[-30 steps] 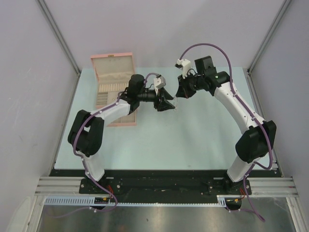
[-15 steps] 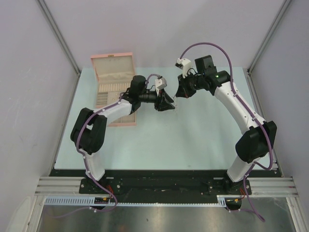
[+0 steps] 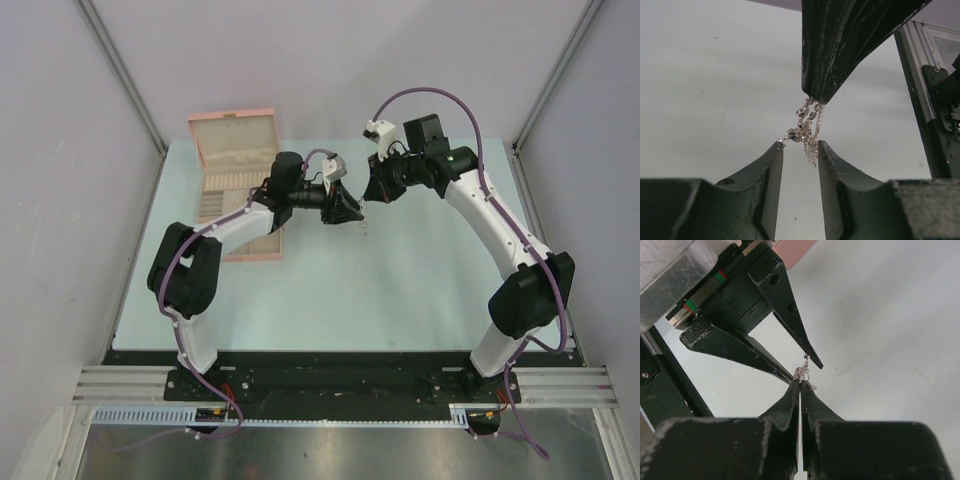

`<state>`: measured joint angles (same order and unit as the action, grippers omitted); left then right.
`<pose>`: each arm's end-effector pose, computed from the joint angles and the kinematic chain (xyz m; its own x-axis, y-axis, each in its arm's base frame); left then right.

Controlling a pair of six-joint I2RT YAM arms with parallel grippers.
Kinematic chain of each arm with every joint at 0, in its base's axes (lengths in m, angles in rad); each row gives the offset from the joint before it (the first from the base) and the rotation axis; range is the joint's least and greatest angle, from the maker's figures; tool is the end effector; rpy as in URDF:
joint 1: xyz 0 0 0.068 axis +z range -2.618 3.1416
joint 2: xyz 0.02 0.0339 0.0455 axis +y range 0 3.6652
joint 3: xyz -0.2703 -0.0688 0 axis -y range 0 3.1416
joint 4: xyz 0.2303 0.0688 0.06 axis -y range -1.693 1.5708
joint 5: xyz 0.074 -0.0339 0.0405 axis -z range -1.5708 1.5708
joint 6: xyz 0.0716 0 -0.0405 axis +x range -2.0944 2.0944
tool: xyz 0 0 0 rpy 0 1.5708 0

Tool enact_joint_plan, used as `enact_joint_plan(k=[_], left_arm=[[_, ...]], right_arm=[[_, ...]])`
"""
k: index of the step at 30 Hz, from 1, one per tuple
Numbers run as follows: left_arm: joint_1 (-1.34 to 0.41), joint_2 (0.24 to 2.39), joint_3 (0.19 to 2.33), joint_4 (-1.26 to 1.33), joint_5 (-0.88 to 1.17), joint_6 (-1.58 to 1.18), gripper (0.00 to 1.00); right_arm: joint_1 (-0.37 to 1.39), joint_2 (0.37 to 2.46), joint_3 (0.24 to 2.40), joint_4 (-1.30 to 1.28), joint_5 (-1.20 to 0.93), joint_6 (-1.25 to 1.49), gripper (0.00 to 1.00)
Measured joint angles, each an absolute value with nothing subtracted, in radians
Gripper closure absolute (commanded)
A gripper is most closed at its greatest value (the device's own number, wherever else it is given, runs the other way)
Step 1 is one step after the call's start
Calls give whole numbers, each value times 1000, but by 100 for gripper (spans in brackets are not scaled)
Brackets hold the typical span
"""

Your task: Organize the mixed jewelry

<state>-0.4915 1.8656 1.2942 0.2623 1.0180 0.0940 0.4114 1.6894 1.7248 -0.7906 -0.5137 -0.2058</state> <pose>0.3512 -0.2571 0.2641 -0.1767 0.1505 -0.9727 0.9835 0.0665 -0.1683 0.3336 0.1839 0.3565 -0.4768 -0.4022 -0.7816 -0.7903 0.5853 0.1809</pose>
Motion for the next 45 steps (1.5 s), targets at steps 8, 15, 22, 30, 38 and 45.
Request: enact_joint_plan(k=[8, 15, 22, 30, 38, 45], left_arm=[[-492, 1875, 1314, 248, 1026, 94, 75], [-492, 1888, 1326, 212, 1026, 96, 90], [-492, 1889, 1338, 191, 1029, 97, 100], [-485, 1889, 1339, 139, 1029, 112, 100], [-455, 1865, 1307, 78, 1022, 149, 99], [-398, 1791, 1270, 15, 1003, 189, 100]], right_arm=[[416, 1683, 1711, -786, -514, -195, 100], [416, 1681, 1702, -784, -514, -194, 100], [417, 1679, 1691, -776, -514, -192, 100], [421, 1675, 1648, -765, -497, -191, 100], [464, 1676, 1647, -754, -422, -184, 100], [537, 1729, 1666, -734, -363, -178, 100]])
